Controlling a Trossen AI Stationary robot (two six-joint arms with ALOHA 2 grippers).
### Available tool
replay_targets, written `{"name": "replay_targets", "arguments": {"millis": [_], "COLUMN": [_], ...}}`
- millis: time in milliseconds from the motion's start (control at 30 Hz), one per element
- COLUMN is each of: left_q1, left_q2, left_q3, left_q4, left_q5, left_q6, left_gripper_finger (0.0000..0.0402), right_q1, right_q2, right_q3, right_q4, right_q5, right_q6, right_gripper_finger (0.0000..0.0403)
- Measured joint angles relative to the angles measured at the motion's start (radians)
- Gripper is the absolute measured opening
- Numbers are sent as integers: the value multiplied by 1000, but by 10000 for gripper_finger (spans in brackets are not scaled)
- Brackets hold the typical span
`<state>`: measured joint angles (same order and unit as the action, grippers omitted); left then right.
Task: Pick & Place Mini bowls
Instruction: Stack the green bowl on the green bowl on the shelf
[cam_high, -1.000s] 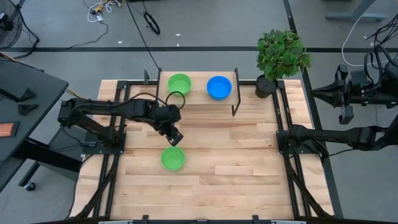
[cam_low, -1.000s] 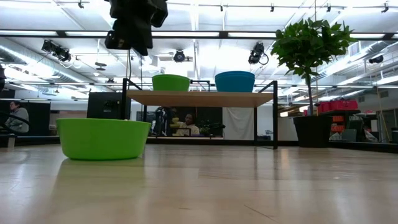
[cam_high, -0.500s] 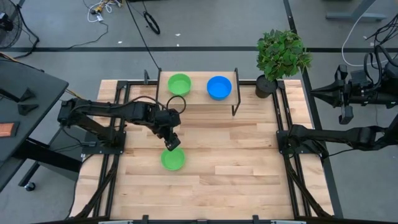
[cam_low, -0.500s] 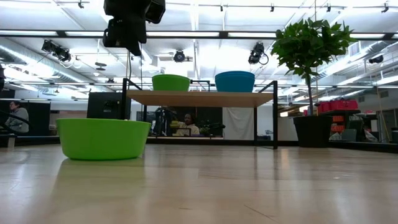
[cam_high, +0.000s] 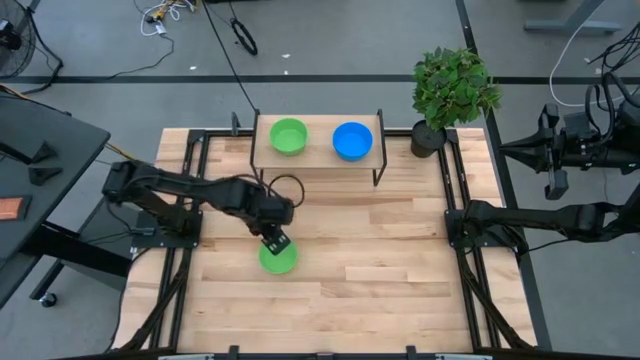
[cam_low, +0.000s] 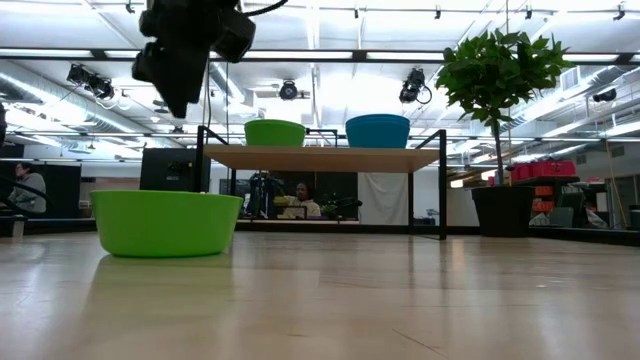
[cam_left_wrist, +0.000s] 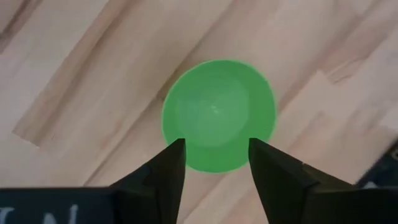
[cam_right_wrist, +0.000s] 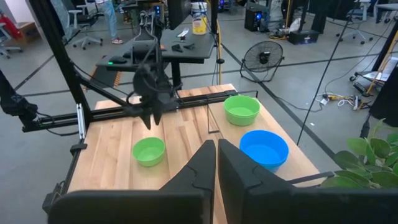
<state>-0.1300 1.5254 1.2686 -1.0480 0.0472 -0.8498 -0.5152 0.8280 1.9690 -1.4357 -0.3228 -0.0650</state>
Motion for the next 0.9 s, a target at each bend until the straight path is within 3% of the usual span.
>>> {"name": "replay_targets", "arguments": {"millis": [300, 667, 900], "left_q1": [-31, -24, -18], "left_q2": [58, 79, 60], "left_q3": [0, -8, -156], "left_q4": [-26, -37, 71], "left_q5": [29, 22, 96], "left_q6": [58, 105, 96], "left_gripper_finger": [222, 199, 195], "right_q1": [0, 0, 0], "right_q2": [0, 0, 0], "right_q3": [0, 0, 0], "right_q4": [0, 0, 0], "right_q5": [0, 0, 0], "right_q6": [0, 0, 0], "right_gripper_finger": [23, 23, 23]}}
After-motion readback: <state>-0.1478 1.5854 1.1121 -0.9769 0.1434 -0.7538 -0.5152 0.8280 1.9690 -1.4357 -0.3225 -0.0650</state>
